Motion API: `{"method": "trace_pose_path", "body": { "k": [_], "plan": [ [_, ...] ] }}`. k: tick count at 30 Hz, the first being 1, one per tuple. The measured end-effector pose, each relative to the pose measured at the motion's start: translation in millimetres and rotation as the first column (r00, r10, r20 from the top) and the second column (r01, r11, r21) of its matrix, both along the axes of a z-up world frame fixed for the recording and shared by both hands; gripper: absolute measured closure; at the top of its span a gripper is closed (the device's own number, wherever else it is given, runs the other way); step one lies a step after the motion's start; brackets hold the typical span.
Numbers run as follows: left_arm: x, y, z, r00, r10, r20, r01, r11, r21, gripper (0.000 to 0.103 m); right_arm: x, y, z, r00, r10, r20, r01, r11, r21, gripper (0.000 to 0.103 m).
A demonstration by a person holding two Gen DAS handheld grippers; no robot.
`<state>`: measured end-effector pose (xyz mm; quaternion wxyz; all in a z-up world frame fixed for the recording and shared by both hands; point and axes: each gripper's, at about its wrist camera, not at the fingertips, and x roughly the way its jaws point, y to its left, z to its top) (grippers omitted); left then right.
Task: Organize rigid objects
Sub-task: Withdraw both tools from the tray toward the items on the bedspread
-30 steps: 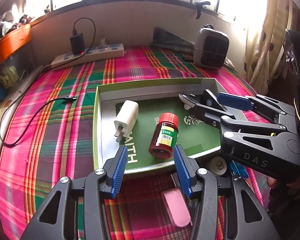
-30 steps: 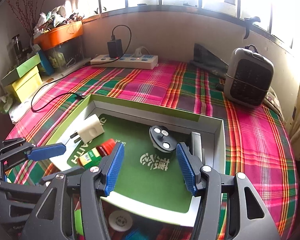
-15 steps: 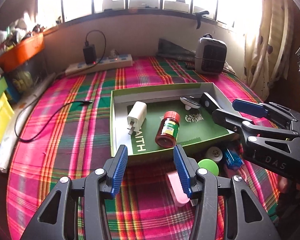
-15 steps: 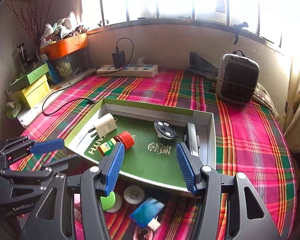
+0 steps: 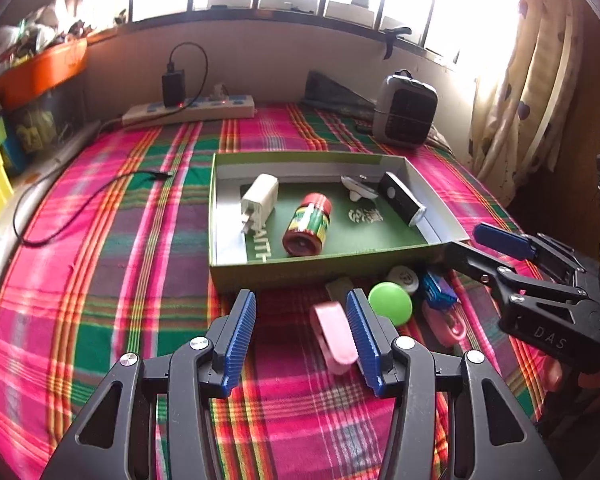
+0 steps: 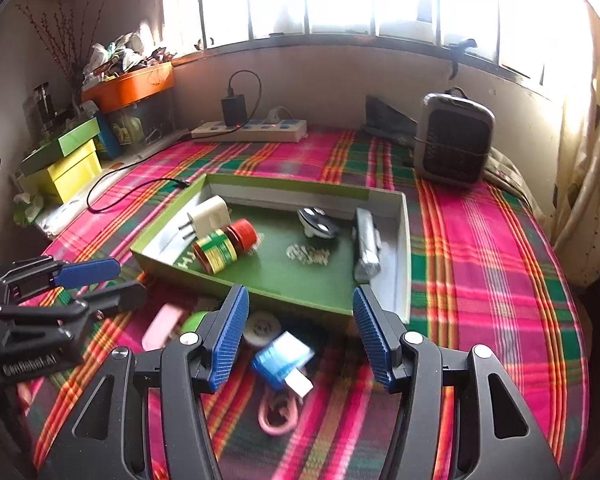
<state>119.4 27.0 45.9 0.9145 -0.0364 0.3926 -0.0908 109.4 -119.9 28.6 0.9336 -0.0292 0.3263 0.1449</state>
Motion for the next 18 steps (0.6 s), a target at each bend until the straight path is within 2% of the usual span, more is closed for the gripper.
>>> {"method": "trace_pose_path", "body": {
  "k": [8,18],
  "plan": [
    [-9,8,-13,0.999,0.01,-0.036,-0.011,1.0,-0.022,0.056,-19,-18,-12,0.999,-0.032,-0.034,0.031,0.999,-0.009,0.048],
    [-13,11,-23,0.998,-0.006,-0.061,0.003,0.999,-0.052,0.056,-31,-3,-29,0.996,0.009,-0.089,-0.013,0.999,-0.043,0.048]
  ]
}}
